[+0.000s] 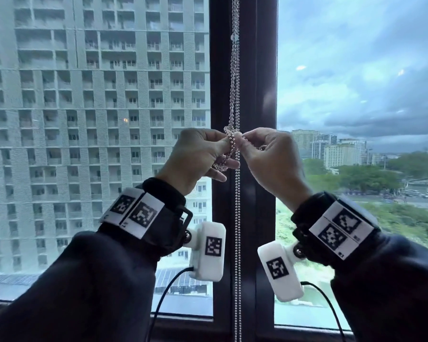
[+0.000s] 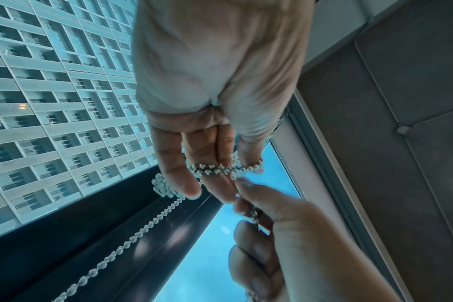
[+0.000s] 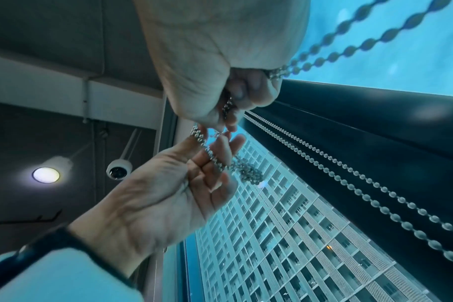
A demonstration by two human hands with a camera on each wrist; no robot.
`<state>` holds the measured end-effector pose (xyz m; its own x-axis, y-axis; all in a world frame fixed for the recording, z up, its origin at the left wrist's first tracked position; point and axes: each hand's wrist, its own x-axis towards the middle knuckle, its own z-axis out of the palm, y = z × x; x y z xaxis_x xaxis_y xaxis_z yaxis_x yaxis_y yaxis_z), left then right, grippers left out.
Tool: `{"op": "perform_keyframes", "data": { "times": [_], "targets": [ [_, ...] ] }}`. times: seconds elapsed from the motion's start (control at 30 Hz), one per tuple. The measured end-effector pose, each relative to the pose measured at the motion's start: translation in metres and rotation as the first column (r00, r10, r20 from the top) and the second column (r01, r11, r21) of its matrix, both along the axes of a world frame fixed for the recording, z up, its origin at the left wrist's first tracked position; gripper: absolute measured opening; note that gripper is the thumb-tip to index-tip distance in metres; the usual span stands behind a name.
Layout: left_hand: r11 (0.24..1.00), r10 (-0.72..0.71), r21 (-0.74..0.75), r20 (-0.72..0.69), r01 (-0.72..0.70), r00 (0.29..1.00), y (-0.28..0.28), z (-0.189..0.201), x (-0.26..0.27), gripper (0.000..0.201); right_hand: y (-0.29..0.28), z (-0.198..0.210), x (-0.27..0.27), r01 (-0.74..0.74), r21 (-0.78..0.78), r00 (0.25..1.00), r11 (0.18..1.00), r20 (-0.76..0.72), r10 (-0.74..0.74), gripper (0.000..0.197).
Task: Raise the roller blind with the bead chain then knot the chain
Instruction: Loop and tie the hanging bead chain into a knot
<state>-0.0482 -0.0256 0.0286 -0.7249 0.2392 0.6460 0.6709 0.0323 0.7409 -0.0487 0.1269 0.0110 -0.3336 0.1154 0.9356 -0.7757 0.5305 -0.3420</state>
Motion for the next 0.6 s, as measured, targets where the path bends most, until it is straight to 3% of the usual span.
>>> {"op": "perform_keyframes", "data": {
  "times": [0.07,0.13,0.27,0.37,0.5,0.6],
  "targets": [
    [0.999,0.034,0.041,0.007,-0.034,0.999,0.002,0.001,-0.002,0.033,-0.004,-0.006,0.004,-0.050,0.065,0.999,0.997,-0.002,0.050,0.011],
    [0.994,0.063,0.087,0.023,-0.064,0.998,0.005,0.001,-0.002,0.037,-0.005,-0.010,0.004,0.012,0.140,0.999,0.990,-0.043,-0.006,0.014],
    [0.990,0.038,0.133,0.109,-0.053,0.993,0.009,0.001,-0.002,0.024,-0.006,-0.015,0.006,0.049,0.201,0.997,0.978,-0.061,-0.038,0.009],
    [0.985,0.019,0.165,0.155,-0.045,0.988,0.012,0.001,0.000,0.019,-0.007,-0.016,0.005,0.067,0.167,0.996,0.984,-0.075,-0.055,0.012],
    [0.979,-0.017,0.202,0.183,-0.021,0.983,0.014,0.001,-0.003,0.005,-0.008,-0.015,-0.003,0.120,0.091,0.993,0.989,-0.034,-0.118,0.032],
    [0.968,-0.077,0.252,0.217,0.021,0.973,0.014,0.001,-0.003,0.008,-0.006,-0.014,-0.002,0.106,0.010,0.994,0.994,0.016,-0.106,0.043]
  ]
}}
